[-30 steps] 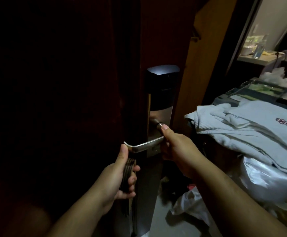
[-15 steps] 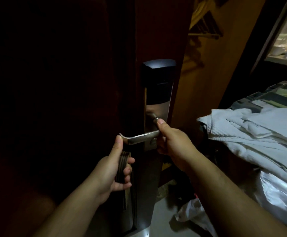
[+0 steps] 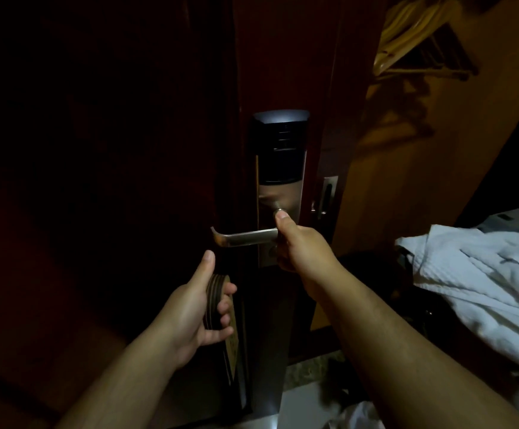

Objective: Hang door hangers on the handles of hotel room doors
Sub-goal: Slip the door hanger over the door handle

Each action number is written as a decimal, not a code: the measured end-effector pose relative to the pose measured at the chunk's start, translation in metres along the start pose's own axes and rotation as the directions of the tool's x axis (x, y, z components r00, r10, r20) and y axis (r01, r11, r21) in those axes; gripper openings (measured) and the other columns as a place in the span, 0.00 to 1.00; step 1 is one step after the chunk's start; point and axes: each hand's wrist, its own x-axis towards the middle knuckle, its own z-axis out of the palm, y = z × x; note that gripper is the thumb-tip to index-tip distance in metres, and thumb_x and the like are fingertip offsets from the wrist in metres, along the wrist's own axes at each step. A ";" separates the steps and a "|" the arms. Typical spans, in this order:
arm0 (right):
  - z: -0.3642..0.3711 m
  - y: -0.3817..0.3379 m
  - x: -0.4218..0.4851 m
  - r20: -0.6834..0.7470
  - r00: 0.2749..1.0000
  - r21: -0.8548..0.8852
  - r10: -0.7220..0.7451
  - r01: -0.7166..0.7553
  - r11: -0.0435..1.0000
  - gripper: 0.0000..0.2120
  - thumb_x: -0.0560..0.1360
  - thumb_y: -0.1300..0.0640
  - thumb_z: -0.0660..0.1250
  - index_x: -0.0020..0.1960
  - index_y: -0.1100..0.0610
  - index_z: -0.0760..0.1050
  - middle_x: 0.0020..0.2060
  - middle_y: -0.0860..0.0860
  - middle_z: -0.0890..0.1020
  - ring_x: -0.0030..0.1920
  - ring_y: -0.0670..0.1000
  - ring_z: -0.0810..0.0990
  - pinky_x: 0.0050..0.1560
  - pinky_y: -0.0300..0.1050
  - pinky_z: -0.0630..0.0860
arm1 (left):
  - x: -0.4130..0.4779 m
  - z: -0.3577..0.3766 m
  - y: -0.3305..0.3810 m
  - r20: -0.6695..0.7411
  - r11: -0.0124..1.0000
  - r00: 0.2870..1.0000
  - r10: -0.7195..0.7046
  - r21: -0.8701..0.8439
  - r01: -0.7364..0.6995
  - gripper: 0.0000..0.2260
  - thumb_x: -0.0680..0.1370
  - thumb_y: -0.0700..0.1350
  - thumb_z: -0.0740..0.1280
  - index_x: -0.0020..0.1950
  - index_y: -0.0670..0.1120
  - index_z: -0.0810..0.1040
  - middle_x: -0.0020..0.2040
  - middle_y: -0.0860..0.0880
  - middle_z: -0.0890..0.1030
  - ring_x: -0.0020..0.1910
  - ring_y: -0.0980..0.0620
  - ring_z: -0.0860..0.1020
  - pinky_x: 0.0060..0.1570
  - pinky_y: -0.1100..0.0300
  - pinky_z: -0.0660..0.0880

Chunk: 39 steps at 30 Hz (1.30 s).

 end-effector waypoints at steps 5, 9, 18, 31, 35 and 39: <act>0.001 -0.001 0.014 -0.011 1.000 0.018 0.004 -0.003 1.000 0.23 0.79 0.37 0.58 0.45 0.56 0.77 0.26 0.45 0.71 0.26 0.44 0.69 0.33 0.43 0.67 | -0.004 -0.007 -0.004 -0.022 1.000 1.000 0.003 -0.030 -0.004 0.35 0.71 0.72 0.60 0.56 0.41 0.80 0.33 0.48 0.74 0.33 0.50 0.74 0.42 0.50 0.77; 0.002 0.001 0.024 -0.016 1.000 0.035 0.015 -0.015 0.999 0.23 0.78 0.36 0.58 0.46 0.56 0.78 0.26 0.46 0.70 0.26 0.45 0.68 0.31 0.42 0.66 | -0.007 -0.013 -0.003 -0.032 0.999 0.999 0.026 -0.027 -0.027 0.34 0.72 0.70 0.60 0.55 0.41 0.81 0.32 0.48 0.74 0.32 0.51 0.74 0.40 0.51 0.77; 0.003 -0.002 0.035 -0.009 0.999 0.056 0.035 -0.035 0.998 0.22 0.78 0.36 0.59 0.46 0.55 0.77 0.27 0.46 0.71 0.27 0.46 0.68 0.31 0.42 0.65 | -0.013 -0.026 0.002 -0.055 0.996 0.994 0.092 -0.006 -0.093 0.29 0.75 0.67 0.59 0.55 0.42 0.80 0.31 0.49 0.73 0.32 0.51 0.74 0.38 0.53 0.76; 0.008 -0.011 0.049 -0.044 0.998 0.080 0.051 -0.047 0.996 0.21 0.79 0.38 0.59 0.46 0.56 0.76 0.26 0.46 0.71 0.24 0.44 0.69 0.30 0.41 0.65 | -0.017 -0.042 0.005 -0.064 0.986 0.984 0.168 0.018 -0.168 0.20 0.79 0.59 0.60 0.52 0.41 0.77 0.29 0.50 0.72 0.31 0.51 0.73 0.44 0.52 0.77; 0.011 -0.014 0.055 -0.064 0.996 0.091 0.065 -0.059 0.994 0.21 0.79 0.38 0.59 0.48 0.56 0.76 0.26 0.47 0.71 0.25 0.45 0.69 0.30 0.42 0.65 | -0.016 -0.046 0.007 -0.063 0.986 0.984 0.169 0.014 -0.168 0.19 0.78 0.59 0.60 0.48 0.42 0.76 0.29 0.49 0.72 0.31 0.51 0.73 0.43 0.52 0.77; 0.013 -0.017 0.059 -0.074 0.995 0.105 0.071 -0.063 0.993 0.22 0.79 0.39 0.58 0.51 0.57 0.76 0.27 0.47 0.71 0.27 0.46 0.68 0.31 0.41 0.65 | -0.013 -0.049 0.009 -0.055 0.986 0.985 0.165 0.001 -0.165 0.19 0.79 0.59 0.60 0.46 0.43 0.76 0.30 0.49 0.71 0.31 0.52 0.72 0.42 0.52 0.76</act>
